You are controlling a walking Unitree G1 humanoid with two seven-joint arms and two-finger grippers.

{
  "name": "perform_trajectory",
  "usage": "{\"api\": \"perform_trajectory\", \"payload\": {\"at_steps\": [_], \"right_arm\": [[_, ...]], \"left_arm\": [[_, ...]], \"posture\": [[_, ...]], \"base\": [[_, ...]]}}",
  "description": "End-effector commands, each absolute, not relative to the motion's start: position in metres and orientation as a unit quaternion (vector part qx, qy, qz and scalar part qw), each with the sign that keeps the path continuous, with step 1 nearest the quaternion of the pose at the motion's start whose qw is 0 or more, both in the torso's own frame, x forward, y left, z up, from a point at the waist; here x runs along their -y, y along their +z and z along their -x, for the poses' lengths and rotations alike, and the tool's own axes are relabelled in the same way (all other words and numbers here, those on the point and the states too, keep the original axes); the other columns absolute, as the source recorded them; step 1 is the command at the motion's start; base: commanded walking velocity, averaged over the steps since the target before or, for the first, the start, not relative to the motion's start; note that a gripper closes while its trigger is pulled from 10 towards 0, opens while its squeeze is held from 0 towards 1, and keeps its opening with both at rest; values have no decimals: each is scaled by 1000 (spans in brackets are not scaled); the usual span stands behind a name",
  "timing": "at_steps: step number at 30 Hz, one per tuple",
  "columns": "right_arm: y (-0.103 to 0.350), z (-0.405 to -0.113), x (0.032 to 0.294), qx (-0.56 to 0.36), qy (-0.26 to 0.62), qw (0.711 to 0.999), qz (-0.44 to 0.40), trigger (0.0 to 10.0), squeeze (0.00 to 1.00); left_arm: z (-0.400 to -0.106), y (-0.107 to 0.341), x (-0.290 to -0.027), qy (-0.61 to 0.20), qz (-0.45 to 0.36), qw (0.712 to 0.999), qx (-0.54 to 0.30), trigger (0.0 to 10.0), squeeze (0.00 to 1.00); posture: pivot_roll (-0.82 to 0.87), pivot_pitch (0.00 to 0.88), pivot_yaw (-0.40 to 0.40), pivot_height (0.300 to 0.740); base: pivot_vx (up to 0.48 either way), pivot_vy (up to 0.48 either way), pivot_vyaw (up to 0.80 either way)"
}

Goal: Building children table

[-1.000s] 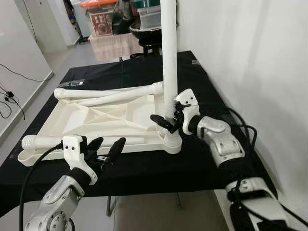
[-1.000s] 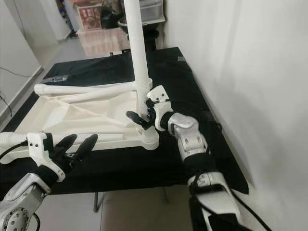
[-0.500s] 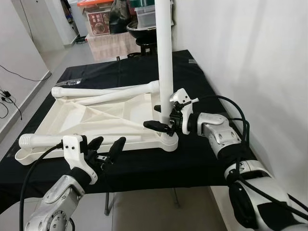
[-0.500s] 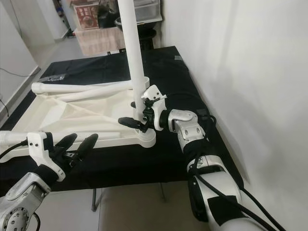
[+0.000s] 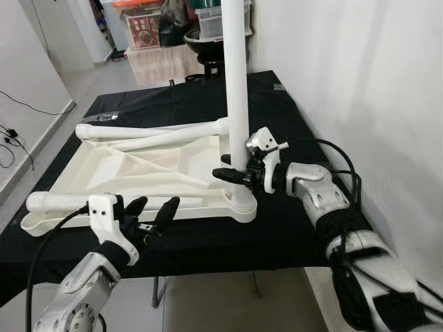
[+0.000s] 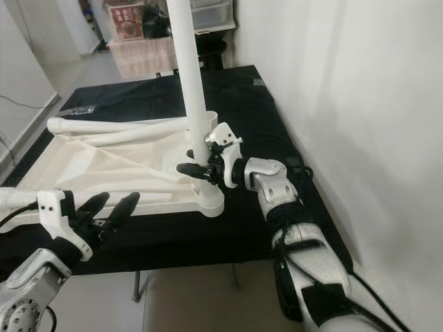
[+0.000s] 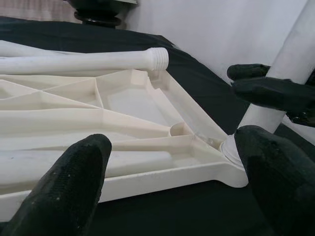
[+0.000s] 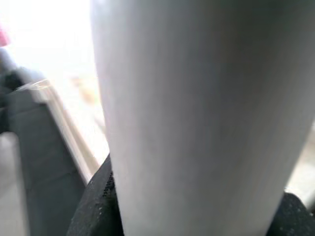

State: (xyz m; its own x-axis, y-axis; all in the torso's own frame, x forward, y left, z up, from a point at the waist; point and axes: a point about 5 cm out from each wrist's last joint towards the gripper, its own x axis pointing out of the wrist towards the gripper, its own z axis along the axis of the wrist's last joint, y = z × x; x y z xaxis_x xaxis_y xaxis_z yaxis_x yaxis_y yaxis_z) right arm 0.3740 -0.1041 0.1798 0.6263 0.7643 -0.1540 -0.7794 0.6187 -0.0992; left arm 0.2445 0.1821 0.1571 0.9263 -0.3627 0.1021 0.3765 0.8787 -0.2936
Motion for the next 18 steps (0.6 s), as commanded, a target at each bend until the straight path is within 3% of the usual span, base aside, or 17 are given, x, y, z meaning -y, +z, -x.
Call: {"api": "perform_trajectory", "payload": {"at_steps": [1,2,3,6,11,12,14,15,18], "right_arm": [[149,-357,91,-117,312,940,69,0,0],[141,-343,88,-131,232,963,39,0,0],[141,-334,83,-117,211,969,50,0,0],[143,-330,78,-100,219,968,65,0,0],[154,-366,90,-82,228,966,95,0,0],[159,-374,92,-81,225,967,91,10000,0],[161,-377,92,-82,225,967,88,10000,0],[165,-378,91,-78,236,965,83,10000,957],[172,-381,90,-61,290,952,73,10000,1000]], "left_arm": [[-243,159,-187,-188,150,970,19,10000,0],[-243,159,-188,-189,150,970,18,10000,0],[-244,159,-188,-191,148,970,16,10000,0],[-244,158,-187,-193,148,970,15,10000,0],[-247,159,-184,-195,152,969,18,10000,0],[-247,159,-185,-191,152,970,21,10000,0],[-247,159,-185,-187,153,970,22,10000,0],[-247,159,-185,-186,152,970,22,10000,0],[-247,159,-185,-190,152,970,20,10000,0]], "posture": [[-45,84,109,740],[-44,85,112,740],[-41,77,118,740],[-41,77,118,740],[-55,60,113,740],[-46,60,111,740],[-46,60,111,740],[-46,58,112,740],[-47,58,112,740]], "base": [[0,0,0],[0,0,0],[0,0,0],[0,0,0],[0,0,0],[0,0,0],[0,0,0],[0,0,0],[0,0,0]]}}
